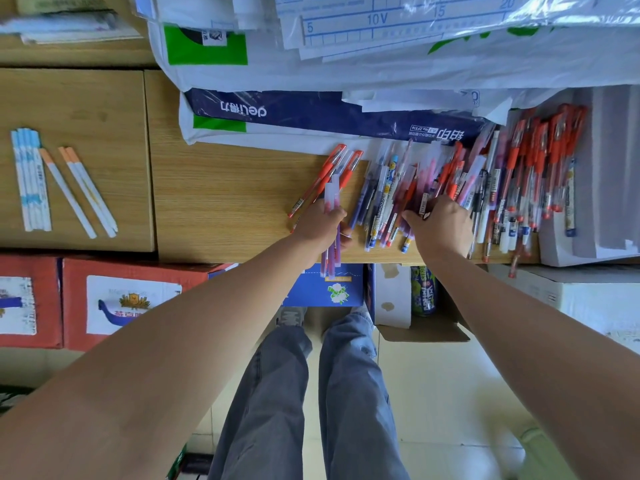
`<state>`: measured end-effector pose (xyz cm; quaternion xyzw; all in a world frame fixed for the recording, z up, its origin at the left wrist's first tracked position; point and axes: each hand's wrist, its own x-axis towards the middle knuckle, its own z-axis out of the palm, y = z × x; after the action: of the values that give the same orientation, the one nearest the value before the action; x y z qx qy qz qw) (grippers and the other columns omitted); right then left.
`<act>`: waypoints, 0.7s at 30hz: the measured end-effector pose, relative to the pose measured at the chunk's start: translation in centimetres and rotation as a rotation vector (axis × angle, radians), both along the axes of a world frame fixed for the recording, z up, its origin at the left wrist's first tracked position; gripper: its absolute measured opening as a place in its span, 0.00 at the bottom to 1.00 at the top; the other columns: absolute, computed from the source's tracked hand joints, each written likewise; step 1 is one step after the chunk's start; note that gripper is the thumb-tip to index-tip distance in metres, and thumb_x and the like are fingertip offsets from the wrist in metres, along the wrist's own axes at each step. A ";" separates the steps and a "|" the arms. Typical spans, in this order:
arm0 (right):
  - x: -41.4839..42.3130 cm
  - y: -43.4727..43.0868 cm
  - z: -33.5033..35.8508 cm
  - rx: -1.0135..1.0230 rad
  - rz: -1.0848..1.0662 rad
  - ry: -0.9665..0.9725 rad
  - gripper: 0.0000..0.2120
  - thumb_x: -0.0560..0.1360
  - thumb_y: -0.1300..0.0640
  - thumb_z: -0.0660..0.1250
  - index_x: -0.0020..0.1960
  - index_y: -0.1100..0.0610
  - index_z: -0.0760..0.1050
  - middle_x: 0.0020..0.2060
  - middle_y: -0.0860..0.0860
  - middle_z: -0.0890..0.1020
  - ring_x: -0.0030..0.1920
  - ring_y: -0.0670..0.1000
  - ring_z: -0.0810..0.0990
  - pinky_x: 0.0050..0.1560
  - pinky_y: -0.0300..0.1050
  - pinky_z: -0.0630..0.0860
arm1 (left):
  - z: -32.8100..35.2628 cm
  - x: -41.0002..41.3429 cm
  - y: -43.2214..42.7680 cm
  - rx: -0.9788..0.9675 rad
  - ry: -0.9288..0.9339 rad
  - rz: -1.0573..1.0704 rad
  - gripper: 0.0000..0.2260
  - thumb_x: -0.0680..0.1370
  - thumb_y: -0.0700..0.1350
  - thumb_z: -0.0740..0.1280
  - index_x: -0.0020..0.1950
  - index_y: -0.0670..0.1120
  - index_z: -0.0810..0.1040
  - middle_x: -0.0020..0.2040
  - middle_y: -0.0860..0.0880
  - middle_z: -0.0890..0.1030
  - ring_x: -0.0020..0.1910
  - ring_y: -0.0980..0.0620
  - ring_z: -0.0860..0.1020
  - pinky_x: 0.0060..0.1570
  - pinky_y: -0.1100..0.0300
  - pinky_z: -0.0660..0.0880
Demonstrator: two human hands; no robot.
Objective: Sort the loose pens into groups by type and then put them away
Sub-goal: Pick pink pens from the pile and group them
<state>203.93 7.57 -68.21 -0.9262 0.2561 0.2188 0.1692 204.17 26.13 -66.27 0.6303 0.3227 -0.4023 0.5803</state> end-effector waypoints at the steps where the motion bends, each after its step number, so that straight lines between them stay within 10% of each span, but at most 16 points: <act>1: 0.0 0.1 -0.1 -0.001 -0.006 -0.006 0.20 0.71 0.50 0.73 0.32 0.56 0.64 0.26 0.49 0.68 0.27 0.48 0.67 0.25 0.38 0.57 | 0.1 0.0 0.0 -0.002 0.000 0.006 0.06 0.83 0.42 0.56 0.56 0.40 0.68 0.38 0.44 0.76 0.33 0.48 0.77 0.34 0.57 0.78; 21: 1.4 1.1 -1.7 -0.115 0.142 0.124 0.15 0.76 0.49 0.66 0.46 0.62 0.71 0.38 0.55 0.73 0.38 0.55 0.73 0.31 0.44 0.68 | 0.2 -0.3 0.3 -0.029 0.021 0.058 0.05 0.83 0.41 0.56 0.53 0.41 0.68 0.37 0.44 0.74 0.32 0.47 0.75 0.35 0.55 0.76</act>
<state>205.38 8.65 -69.96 -0.9350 0.2119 0.2718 0.0835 203.88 26.45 -66.04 0.6079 0.3412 -0.3964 0.5975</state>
